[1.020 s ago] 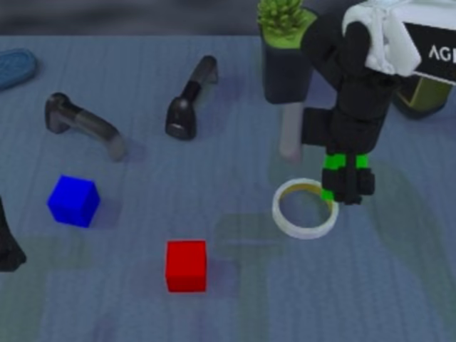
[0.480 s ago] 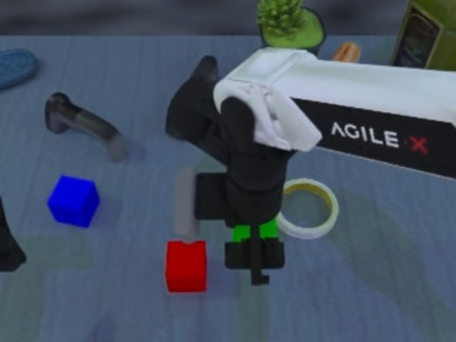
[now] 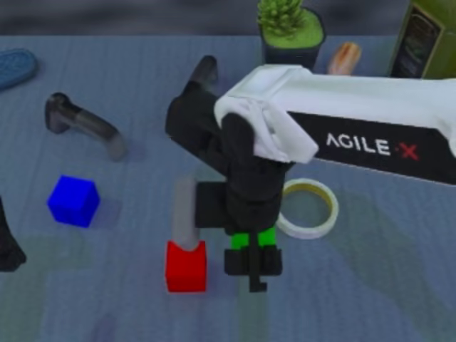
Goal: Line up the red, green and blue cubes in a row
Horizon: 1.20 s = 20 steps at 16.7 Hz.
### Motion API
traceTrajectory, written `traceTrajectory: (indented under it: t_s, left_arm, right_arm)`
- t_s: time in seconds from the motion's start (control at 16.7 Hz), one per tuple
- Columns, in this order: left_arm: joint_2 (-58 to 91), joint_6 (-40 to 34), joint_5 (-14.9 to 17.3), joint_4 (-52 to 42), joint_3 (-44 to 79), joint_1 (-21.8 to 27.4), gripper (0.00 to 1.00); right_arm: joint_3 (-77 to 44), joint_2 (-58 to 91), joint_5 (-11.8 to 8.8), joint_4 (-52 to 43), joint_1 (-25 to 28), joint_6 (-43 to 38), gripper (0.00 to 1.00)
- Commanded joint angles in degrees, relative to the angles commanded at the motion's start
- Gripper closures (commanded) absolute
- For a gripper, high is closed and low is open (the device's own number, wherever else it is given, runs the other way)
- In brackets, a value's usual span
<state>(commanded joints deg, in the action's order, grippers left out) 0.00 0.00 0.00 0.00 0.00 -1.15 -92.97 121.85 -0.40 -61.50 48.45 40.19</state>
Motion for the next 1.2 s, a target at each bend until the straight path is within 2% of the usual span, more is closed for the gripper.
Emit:
traceTrajectory:
  t_s: [0.24, 0.54, 1.2]
  left_arm:
    - [0.0, 0.0, 0.0, 0.0, 0.0, 0.0, 0.0]
    - [0.0, 0.0, 0.0, 0.0, 0.0, 0.0, 0.0]
    - [0.0, 0.0, 0.0, 0.0, 0.0, 0.0, 0.0]
  right_arm:
    - [5.41, 2.48, 0.0, 8.34, 0.32, 0.09, 1.0]
    - [6.49, 3.06, 0.06, 9.81, 0.37, 0.09, 1.0]
    - [6.49, 3.06, 0.06, 9.81, 0.37, 0.09, 0.17]
